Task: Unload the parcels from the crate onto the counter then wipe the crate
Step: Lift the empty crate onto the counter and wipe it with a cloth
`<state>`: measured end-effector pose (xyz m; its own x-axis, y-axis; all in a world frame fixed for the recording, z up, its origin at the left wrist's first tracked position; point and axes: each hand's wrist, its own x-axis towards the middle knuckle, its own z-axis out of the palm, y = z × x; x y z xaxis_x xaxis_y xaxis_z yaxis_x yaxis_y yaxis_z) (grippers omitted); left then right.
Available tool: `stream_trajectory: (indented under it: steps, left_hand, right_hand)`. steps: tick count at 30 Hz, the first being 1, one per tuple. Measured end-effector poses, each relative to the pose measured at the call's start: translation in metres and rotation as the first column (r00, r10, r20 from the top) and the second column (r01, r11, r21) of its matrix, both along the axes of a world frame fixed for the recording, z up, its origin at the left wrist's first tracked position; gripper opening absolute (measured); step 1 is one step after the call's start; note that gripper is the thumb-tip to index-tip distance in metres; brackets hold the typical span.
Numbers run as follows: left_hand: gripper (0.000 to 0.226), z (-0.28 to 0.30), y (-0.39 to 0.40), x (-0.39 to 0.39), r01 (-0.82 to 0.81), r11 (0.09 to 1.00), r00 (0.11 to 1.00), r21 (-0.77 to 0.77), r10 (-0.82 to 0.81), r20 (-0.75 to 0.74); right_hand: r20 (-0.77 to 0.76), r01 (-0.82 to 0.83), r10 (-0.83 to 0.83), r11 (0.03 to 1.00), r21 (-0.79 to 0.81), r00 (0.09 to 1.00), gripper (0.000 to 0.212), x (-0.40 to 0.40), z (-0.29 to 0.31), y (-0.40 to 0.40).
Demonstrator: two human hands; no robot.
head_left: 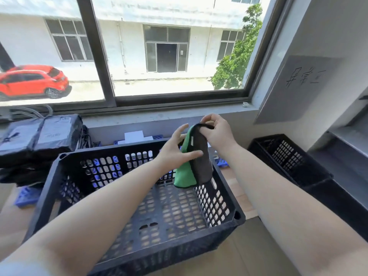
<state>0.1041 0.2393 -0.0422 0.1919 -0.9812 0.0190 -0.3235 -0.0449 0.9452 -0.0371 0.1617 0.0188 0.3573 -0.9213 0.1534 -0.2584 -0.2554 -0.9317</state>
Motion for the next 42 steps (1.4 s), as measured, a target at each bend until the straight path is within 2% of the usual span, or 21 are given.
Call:
stream_trajectory:
  steps: [1,4,9,12,14,17,21,23,26,27,30,32,33,35,36,37,38,42]
  left_hand:
    - [0.079,-0.003,0.002,-0.003,-0.054,0.998,0.999,-0.012,0.054,-0.001]
    - [0.054,0.0,0.007,-0.005,-0.184,0.983,0.974,0.031,0.186,-0.13]
    - [0.037,0.008,0.026,0.002,-0.181,0.981,0.981,0.065,0.185,-0.061]
    - [0.039,0.008,0.037,0.013,-0.075,0.988,0.995,0.134,0.084,-0.062]
    - [0.04,0.007,0.042,0.018,-0.002,0.987,1.0,0.162,0.001,0.012]
    - [0.036,0.005,0.048,0.019,0.097,0.972,0.987,0.215,-0.121,0.101]
    - [0.034,-0.01,0.045,0.021,0.099,0.945,0.959,0.313,-0.174,0.222]
    - [0.033,-0.018,0.041,0.027,0.062,0.934,0.941,0.352,-0.172,0.29]
    - [0.038,-0.023,0.028,0.043,-0.012,0.933,0.902,0.359,-0.145,0.406]
    - [0.04,-0.024,0.023,0.047,-0.031,0.941,0.882,0.337,-0.133,0.453]
    - [0.038,-0.023,0.019,0.047,0.034,0.964,0.806,0.263,-0.182,0.564]
    - [0.039,-0.032,0.027,0.038,0.189,0.915,0.744,0.355,-0.37,0.557]
    - [0.042,-0.041,0.033,0.032,0.299,0.834,0.652,0.464,-0.534,0.538]
    - [0.054,-0.066,0.046,0.021,0.472,0.531,0.38,0.704,-0.843,0.38]
    - [0.06,-0.081,0.048,0.02,0.495,0.391,0.281,0.776,-0.917,0.283]
    - [0.063,-0.097,0.047,0.022,0.491,0.32,0.239,0.81,-0.944,0.228]
    - [0.064,-0.114,0.043,0.027,0.479,0.319,0.229,0.817,-0.945,0.235]
    - [0.066,-0.178,0.025,0.042,0.36,0.427,0.131,0.829,-0.903,0.408]
  right_hand:
    - [0.008,-0.026,0.026,1.0,-0.003,1.0,0.018,0.0,-0.002,0.003]
    - [0.027,-0.087,0.087,0.996,-0.02,0.996,0.023,-0.006,-0.01,0.008]
    - [0.072,-0.093,0.095,0.995,-0.022,0.993,0.019,-0.029,-0.015,0.01]
    - [-0.04,-0.128,0.126,0.991,-0.029,0.991,0.019,-0.046,-0.022,0.012]
    - [-0.127,-0.177,0.177,0.984,0.005,0.976,0.019,-0.058,-0.031,0.017]
    - [-0.267,-0.223,0.218,0.975,0.013,0.939,0.008,-0.075,-0.047,0.026]
    - [-0.431,-0.222,0.147,0.966,-0.131,0.89,0.005,-0.079,-0.077,0.03]
    - [-0.553,-0.164,0.052,0.974,-0.156,0.832,0.019,-0.077,-0.096,0.024]
    - [-0.786,-0.044,-0.106,0.985,-0.167,0.609,0.043,-0.078,-0.114,0.019]
    - [-0.804,-0.012,-0.119,0.988,-0.155,0.583,0.048,-0.077,-0.118,0.018]
    - [-0.793,0.047,-0.102,0.995,-0.092,0.601,0.054,-0.07,-0.125,0.02]
    - [-0.801,0.046,-0.111,0.993,-0.104,0.588,0.053,-0.066,-0.124,0.021]
    - [-0.816,0.015,-0.119,0.991,-0.134,0.566,0.052,-0.064,-0.124,0.021]
    - [-0.852,-0.084,-0.119,0.979,-0.187,0.51,0.052,-0.062,-0.122,0.023]
    - [-0.865,-0.125,-0.124,0.97,-0.209,0.487,0.053,-0.062,-0.122,0.024]
    - [-0.871,-0.149,-0.129,0.963,-0.224,0.474,0.052,-0.062,-0.122,0.025]
    - [-0.872,-0.155,-0.137,0.96,-0.234,0.47,0.051,-0.062,-0.123,0.025]
    - [-0.88,-0.1,-0.169,0.967,-0.236,0.444,0.051,-0.063,-0.127,0.024]
